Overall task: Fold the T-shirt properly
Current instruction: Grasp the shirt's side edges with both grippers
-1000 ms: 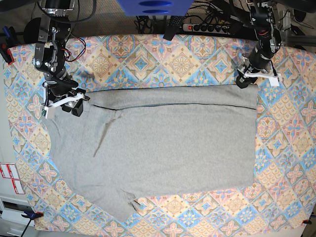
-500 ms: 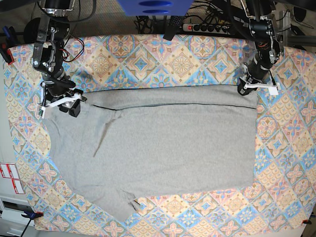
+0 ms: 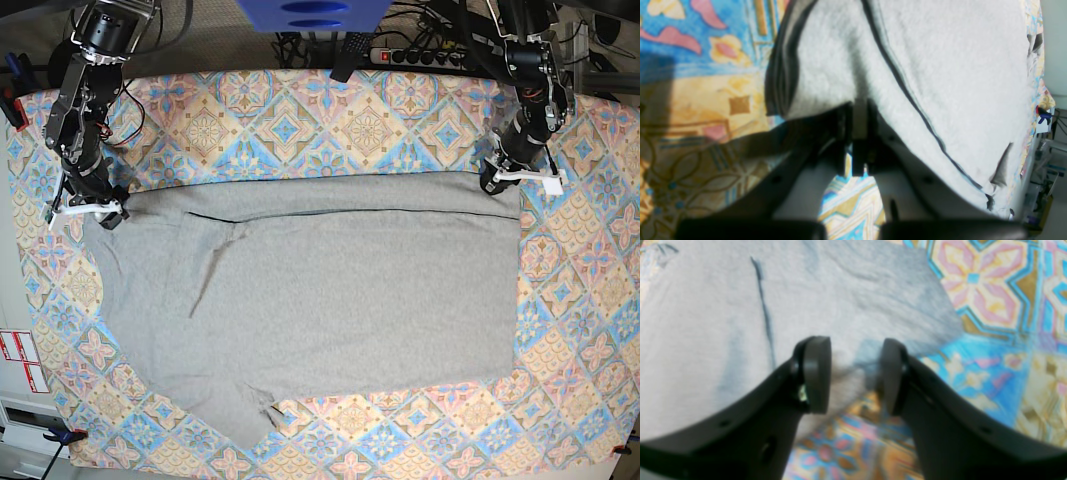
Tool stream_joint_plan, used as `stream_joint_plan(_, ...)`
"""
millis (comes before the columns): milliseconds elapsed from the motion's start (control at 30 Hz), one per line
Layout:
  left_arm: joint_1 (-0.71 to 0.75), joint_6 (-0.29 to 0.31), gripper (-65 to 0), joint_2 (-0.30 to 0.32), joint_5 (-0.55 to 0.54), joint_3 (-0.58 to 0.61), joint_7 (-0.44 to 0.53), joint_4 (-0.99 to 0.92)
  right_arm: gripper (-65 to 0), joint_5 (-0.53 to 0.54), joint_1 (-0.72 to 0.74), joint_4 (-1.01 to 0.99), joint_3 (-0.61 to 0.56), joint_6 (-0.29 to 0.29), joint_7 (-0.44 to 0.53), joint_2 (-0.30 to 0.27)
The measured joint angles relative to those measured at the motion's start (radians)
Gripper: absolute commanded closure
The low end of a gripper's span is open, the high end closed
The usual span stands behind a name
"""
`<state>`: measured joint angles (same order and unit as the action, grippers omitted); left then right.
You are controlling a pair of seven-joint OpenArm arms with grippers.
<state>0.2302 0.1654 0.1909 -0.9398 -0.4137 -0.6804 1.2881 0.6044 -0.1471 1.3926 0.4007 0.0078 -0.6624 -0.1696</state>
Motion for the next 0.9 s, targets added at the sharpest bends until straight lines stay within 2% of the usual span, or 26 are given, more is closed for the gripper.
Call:
stream_joint_plan(167, 0.000, 0.000, 0.0, 0.000, 0.000, 0.000, 0.000, 0.000, -25.3, -0.018, 0.034, -0.098, 0.010, -0.018, -0.016, 0.002)
stream_joint_plan(400, 0.000, 0.000, 0.0, 0.000, 0.000, 0.000, 0.000, 0.000, -25.3, 0.013, 0.051, -0.172, 0.007, 0.022, 0.040, 0.001)
stream_joint_plan(533, 0.002, 0.001, 0.0, 0.000, -0.004, 0.000, 0.000, 0.000, -25.3, -0.002, 0.123, -0.222, 0.008, -0.004, 0.023, -0.005)
stream_joint_plan(733, 0.000, 0.000, 0.0, 0.000, 0.000, 0.000, 0.000, 0.000, -24.4, 0.002, 0.141, -0.251, 0.008, 0.010, 0.038, -0.003)
stream_joint_plan(800, 0.001, 0.000, 0.0, 0.000, 0.000, 0.000, 0.000, 0.000, -20.7, 0.002, 0.142, -0.251, 0.008, 0.010, 0.037, -0.005)
stream_joint_plan(900, 0.002, 0.001, 0.0, 0.000, 0.000, 0.000, 0.000, 0.000, -10.7, 0.001, 0.141, -0.251, 0.008, 0.002, 0.038, -0.005)
